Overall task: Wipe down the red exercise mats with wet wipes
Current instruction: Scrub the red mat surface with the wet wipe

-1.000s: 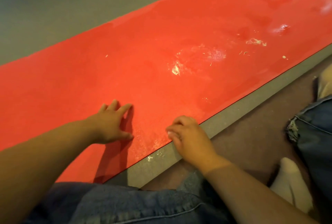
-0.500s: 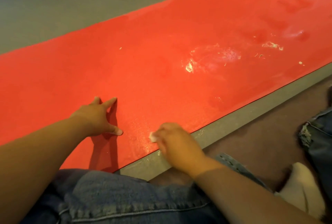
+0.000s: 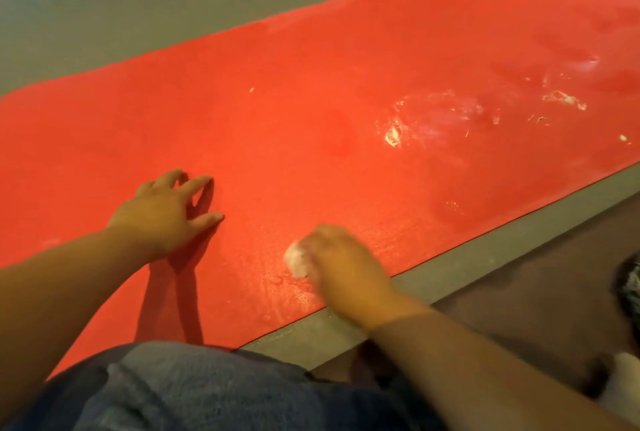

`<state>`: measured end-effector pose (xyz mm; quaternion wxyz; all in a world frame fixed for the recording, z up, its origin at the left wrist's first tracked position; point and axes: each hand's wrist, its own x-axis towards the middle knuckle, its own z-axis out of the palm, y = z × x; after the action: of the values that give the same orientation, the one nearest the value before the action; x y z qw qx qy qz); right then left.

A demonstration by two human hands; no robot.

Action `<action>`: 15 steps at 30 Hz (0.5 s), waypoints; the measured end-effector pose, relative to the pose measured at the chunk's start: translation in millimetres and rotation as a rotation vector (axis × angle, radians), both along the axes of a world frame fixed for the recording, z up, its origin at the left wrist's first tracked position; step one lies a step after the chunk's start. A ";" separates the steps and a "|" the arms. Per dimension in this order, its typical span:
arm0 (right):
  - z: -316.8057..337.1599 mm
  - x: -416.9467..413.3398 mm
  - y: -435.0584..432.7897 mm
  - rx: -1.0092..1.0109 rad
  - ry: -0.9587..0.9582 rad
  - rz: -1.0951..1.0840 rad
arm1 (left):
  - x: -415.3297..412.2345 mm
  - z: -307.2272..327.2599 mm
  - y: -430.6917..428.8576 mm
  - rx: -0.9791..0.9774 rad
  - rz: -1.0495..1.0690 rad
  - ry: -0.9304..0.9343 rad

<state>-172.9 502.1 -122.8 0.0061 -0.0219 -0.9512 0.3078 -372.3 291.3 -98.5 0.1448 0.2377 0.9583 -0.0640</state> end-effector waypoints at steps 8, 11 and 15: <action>1.6 -37.6 70.7 0.070 0.005 -0.556 | -18.7 -33.1 -27.3 0.083 0.071 0.142; -5.5 -40.1 -6.4 0.040 0.071 -0.301 | -11.4 -42.7 -29.0 0.172 0.132 0.176; 3.8 -41.1 -13.1 0.020 0.046 0.025 | -10.9 -45.1 -30.6 0.249 0.147 0.198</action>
<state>-214.0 489.0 -119.0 0.0242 -0.0027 -0.9541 0.2986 -383.2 260.7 -143.5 0.0232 0.1756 0.9833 0.0428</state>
